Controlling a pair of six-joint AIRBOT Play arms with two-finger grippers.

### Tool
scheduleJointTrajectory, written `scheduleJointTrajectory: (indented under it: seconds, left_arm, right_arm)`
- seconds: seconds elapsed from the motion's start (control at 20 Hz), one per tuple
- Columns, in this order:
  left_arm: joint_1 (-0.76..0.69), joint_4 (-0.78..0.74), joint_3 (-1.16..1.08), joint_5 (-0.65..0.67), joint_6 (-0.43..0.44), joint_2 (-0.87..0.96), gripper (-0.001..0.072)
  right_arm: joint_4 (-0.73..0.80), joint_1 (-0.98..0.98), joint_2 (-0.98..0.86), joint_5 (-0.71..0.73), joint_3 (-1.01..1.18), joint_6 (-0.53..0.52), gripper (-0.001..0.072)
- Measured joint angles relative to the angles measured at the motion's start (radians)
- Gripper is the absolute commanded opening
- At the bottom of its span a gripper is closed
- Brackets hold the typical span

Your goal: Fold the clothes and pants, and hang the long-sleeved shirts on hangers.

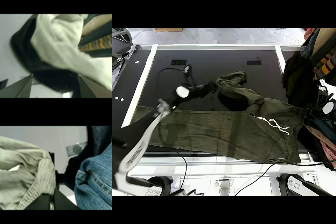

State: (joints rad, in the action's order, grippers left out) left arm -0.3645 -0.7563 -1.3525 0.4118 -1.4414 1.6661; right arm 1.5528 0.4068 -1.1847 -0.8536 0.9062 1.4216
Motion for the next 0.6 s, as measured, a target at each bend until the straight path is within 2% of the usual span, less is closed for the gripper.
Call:
scheduleJointTrajectory:
  seconds: [0.15,0.25,0.3,0.35,0.4,0.6]
  left_arm:
    - [-0.013,0.006,-0.161,-0.001,-0.012,0.148,0.0643]
    - [-0.018,0.006,-0.226,0.0,-0.026,0.215,0.0616]
    - [-0.018,0.008,-0.249,-0.001,-0.036,0.243,0.0388]
    - [-0.019,0.009,-0.264,0.0,-0.048,0.265,0.0067]
    - [-0.02,0.008,-0.275,0.005,-0.053,0.282,0.002]
    - [-0.016,0.001,-0.298,0.018,-0.05,0.285,0.0019]
  right_arm:
    - [-0.005,0.002,-0.003,0.011,-0.002,0.0,0.0029]
    - [-0.007,0.003,-0.004,0.021,-0.002,0.0,0.0029]
    - [-0.008,0.003,-0.004,0.024,-0.002,0.0,0.0029]
    - [-0.009,0.003,-0.004,0.029,-0.002,0.0,0.0029]
    - [-0.009,0.003,-0.004,0.031,-0.002,-0.001,0.0029]
    - [-0.01,0.003,-0.004,0.036,-0.002,-0.001,0.0029]
